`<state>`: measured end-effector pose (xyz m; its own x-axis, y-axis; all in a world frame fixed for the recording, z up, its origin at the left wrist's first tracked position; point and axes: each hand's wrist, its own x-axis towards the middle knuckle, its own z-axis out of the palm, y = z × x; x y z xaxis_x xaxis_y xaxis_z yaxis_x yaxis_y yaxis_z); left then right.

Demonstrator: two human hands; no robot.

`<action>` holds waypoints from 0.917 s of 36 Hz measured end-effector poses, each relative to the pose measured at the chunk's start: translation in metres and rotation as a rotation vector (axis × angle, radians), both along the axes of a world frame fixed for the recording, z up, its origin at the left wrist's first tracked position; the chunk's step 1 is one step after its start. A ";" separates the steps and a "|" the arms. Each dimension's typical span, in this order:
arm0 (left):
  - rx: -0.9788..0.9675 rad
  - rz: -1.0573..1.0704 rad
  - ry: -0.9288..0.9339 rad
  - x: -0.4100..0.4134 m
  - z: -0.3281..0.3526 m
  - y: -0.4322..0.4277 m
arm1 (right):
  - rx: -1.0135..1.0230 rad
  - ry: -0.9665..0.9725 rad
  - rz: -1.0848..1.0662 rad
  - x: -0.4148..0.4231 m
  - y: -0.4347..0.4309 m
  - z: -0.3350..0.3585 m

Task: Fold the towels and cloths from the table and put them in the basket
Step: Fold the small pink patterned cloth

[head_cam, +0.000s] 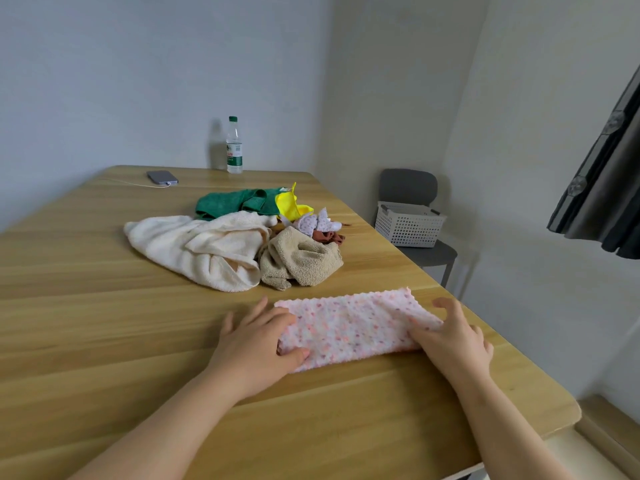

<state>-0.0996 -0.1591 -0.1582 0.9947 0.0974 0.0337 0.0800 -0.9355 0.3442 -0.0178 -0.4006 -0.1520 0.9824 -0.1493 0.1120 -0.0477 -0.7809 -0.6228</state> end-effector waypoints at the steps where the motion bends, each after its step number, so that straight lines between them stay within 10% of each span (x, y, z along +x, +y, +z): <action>1: -0.013 0.005 0.008 0.001 -0.001 0.001 | 0.015 0.019 -0.022 0.002 0.001 0.001; 11: -0.118 0.026 -0.022 0.001 -0.001 0.007 | 0.502 -0.213 0.149 -0.005 0.047 0.027; 21: -0.480 0.188 -0.145 0.002 0.012 0.010 | 0.318 -0.280 0.622 -0.040 0.106 0.005; 33: -0.281 0.173 -0.127 0.007 0.003 0.009 | 0.077 -0.303 0.756 -0.051 0.101 -0.002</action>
<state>-0.0928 -0.1498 -0.1550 0.9523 0.2869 0.1040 0.1688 -0.7792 0.6036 -0.0687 -0.2999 -0.1541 0.7493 0.5236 0.4055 0.6540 -0.4887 -0.5775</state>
